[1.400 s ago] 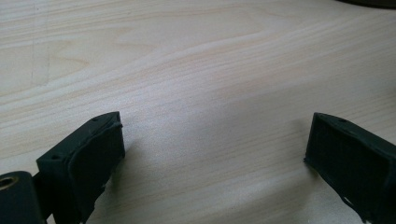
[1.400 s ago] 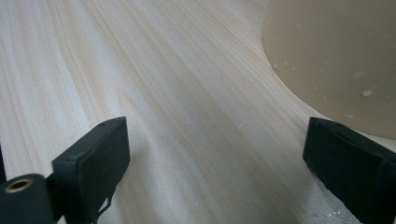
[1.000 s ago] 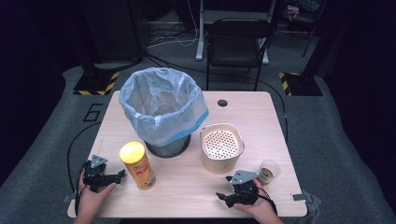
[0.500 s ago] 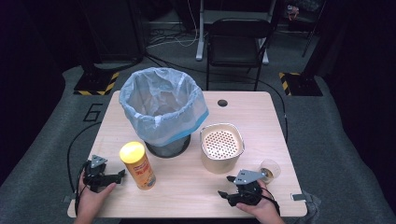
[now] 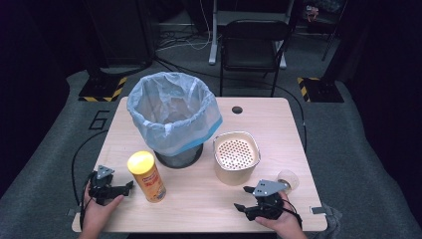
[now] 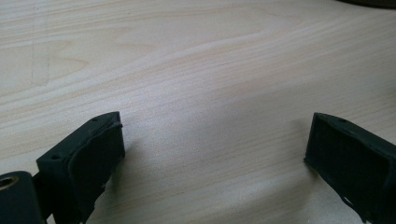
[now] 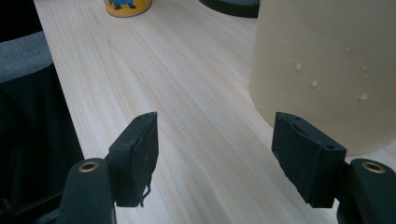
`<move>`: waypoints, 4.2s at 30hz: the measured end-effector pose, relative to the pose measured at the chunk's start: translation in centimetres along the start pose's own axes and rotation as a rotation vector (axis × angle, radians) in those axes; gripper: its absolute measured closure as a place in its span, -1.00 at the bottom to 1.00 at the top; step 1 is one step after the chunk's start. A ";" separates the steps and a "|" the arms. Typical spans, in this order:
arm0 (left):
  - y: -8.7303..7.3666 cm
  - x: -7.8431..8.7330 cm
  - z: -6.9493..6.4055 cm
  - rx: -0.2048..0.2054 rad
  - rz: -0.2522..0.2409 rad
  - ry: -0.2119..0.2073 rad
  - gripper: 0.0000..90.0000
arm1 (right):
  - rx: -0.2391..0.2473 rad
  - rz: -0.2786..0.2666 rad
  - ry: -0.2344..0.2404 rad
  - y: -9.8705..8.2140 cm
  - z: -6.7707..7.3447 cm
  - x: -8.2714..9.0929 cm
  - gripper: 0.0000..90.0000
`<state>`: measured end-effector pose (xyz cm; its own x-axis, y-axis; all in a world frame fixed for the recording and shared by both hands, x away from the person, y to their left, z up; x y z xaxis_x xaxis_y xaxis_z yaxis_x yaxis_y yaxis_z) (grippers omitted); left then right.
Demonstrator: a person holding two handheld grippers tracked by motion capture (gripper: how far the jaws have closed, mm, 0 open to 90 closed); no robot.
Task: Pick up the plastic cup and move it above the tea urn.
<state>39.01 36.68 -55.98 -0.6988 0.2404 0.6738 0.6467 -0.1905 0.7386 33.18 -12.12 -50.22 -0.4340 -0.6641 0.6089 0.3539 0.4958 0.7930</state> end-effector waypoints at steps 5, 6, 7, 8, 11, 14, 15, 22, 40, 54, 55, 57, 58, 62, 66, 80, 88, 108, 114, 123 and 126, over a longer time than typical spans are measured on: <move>0.0 0.0 0.0 -0.001 0.001 0.000 -0.90 | 0.002 -0.012 -0.012 0.4 -0.1 0.8 -0.35; 0.0 0.0 0.0 0.000 0.001 0.000 -0.90 | 0.004 -0.024 -0.018 0.7 -0.2 1.3 -0.38; 0.0 0.0 0.0 0.000 0.000 0.000 -0.90 | -0.001 -0.023 -0.023 0.8 -0.2 1.5 -0.39; 0.0 0.0 0.0 0.000 0.000 0.000 -0.90 | 0.004 -0.026 -0.027 0.9 -0.3 1.7 -0.40; 0.0 0.0 0.0 -0.001 0.001 0.000 -0.90 | 0.001 -0.025 -0.036 1.0 -0.5 2.1 -0.44; 0.0 0.0 0.0 -0.001 0.001 0.000 -0.90 | 0.004 -0.030 -0.047 1.2 -0.8 2.6 -0.48; 0.0 0.0 0.0 -0.001 0.001 0.000 -0.90 | -0.006 -0.032 -0.055 1.3 -0.8 2.8 -0.51; 0.0 0.0 0.0 0.000 0.000 0.000 -0.90 | -0.008 -0.054 -0.094 1.8 -1.6 4.3 -0.57; 0.0 0.0 0.0 0.000 0.000 0.000 -0.90 | -0.044 -0.085 -0.225 2.3 -4.4 7.6 -0.70; 0.0 0.0 0.0 0.000 0.000 0.000 -0.90 | -0.114 -0.041 -0.315 -0.9 -8.8 8.9 -1.00; 0.0 0.0 0.0 0.000 0.000 0.000 -0.90 | -0.114 -0.041 -0.315 -0.9 -8.8 8.9 -1.00; 0.0 0.0 0.0 0.000 0.001 0.000 -0.90 | -0.131 -0.039 -0.310 -1.9 -9.0 8.5 -1.00; 0.0 0.0 0.0 0.000 0.000 0.000 -0.90 | -0.140 -0.041 -0.318 -2.2 -9.1 8.3 -1.00; 0.0 0.0 0.0 -0.001 0.001 0.000 -0.90 | -0.150 -0.036 -0.314 -3.1 -9.6 7.9 -0.99; 0.0 0.0 0.0 -0.001 0.001 0.000 -0.90 | -0.149 -0.058 -0.304 -4.3 -10.0 7.5 -0.70; 0.0 0.0 0.0 -0.001 0.001 0.000 -0.90 | -0.161 -0.029 -0.266 -5.4 -10.2 5.9 -0.43; 0.0 0.0 0.0 -0.001 0.001 0.000 -0.90 | -0.165 -0.054 -0.239 -5.5 -10.4 6.0 -0.31; 0.0 0.0 0.0 -0.001 0.000 0.000 -0.90 | -0.108 -0.067 -0.229 -2.6 -11.5 6.3 -0.25; 0.0 0.0 0.0 -0.001 0.001 0.000 -0.90 | -0.057 -0.063 -0.237 -0.9 -12.3 6.2 -0.24; 0.0 0.0 0.0 -0.001 0.001 0.000 -0.90 | 0.009 -0.041 -0.250 2.1 -13.6 6.7 -0.22; 0.0 0.0 0.0 0.002 0.000 -0.002 -0.90 | 0.017 -0.040 -0.250 2.9 -14.0 6.8 -0.21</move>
<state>39.01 36.64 -55.99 -0.6979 0.2424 0.6740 0.6475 -0.1886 0.7383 42.88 -23.06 -44.01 -0.6396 -0.5249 0.5616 0.3192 0.4832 0.8152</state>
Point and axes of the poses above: each handheld gripper's, and its own axes: x roughly backward along the jaws, y roughly out of its top, z roughly to its left, the point moved 4 cm from there along -x, roughly forward along the jaws, and after that the axes turned 1 degree about -y, right-handed, at the moved point
